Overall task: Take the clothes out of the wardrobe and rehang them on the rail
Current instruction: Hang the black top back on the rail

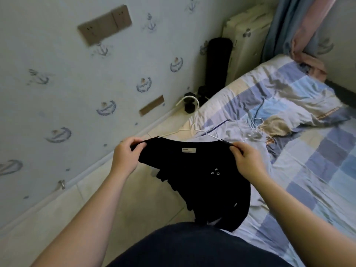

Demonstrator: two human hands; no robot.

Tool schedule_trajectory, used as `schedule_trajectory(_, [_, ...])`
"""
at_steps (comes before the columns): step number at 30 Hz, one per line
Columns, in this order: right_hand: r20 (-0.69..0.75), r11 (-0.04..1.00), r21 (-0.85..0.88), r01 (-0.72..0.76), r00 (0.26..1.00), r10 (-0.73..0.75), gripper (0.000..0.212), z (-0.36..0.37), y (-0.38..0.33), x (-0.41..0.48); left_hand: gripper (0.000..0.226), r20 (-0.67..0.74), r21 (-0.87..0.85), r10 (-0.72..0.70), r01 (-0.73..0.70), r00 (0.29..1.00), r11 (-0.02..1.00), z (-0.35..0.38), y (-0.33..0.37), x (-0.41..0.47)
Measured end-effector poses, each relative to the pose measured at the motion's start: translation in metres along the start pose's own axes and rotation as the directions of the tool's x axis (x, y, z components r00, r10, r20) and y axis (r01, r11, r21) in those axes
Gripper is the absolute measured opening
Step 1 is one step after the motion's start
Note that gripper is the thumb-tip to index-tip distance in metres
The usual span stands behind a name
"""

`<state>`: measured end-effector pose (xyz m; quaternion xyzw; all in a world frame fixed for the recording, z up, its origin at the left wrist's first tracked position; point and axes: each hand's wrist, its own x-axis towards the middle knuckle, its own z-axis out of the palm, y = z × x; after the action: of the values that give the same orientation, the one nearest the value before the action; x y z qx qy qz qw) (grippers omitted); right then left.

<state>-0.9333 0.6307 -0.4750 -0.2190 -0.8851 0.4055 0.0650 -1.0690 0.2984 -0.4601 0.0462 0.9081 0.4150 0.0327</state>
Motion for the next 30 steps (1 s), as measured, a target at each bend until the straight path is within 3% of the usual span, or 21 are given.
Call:
schedule_trajectory(8, [0.013, 0.973, -0.079, 0.215, 0.977, -0.215, 0.015, 0.045, -0.068, -0.110, 0.004, -0.137, -0.096, -0.026, 0.013, 0.990, 0.995, -0.107, -0.069, -0.127])
schedule_trajectory(17, [0.096, 0.934, -0.088, 0.346, 0.936, -0.337, 0.017, 0.066, -0.133, -0.217, 0.003, -0.277, -0.097, -0.079, 0.054, 0.958, 0.994, -0.196, -0.113, -0.251])
schedule_trajectory(24, [0.188, 0.851, -0.075, 0.520, 0.845, -0.500, 0.018, 0.066, -0.169, -0.274, 0.003, -0.449, -0.139, -0.111, 0.053, 0.887, 0.989, -0.239, -0.118, -0.352])
schedule_trajectory(30, [0.232, 0.737, -0.020, 0.676, 0.720, -0.654, 0.016, 0.058, -0.182, -0.343, 0.003, -0.600, -0.054, -0.066, 0.042, 0.798, 0.998, -0.270, -0.108, -0.459])
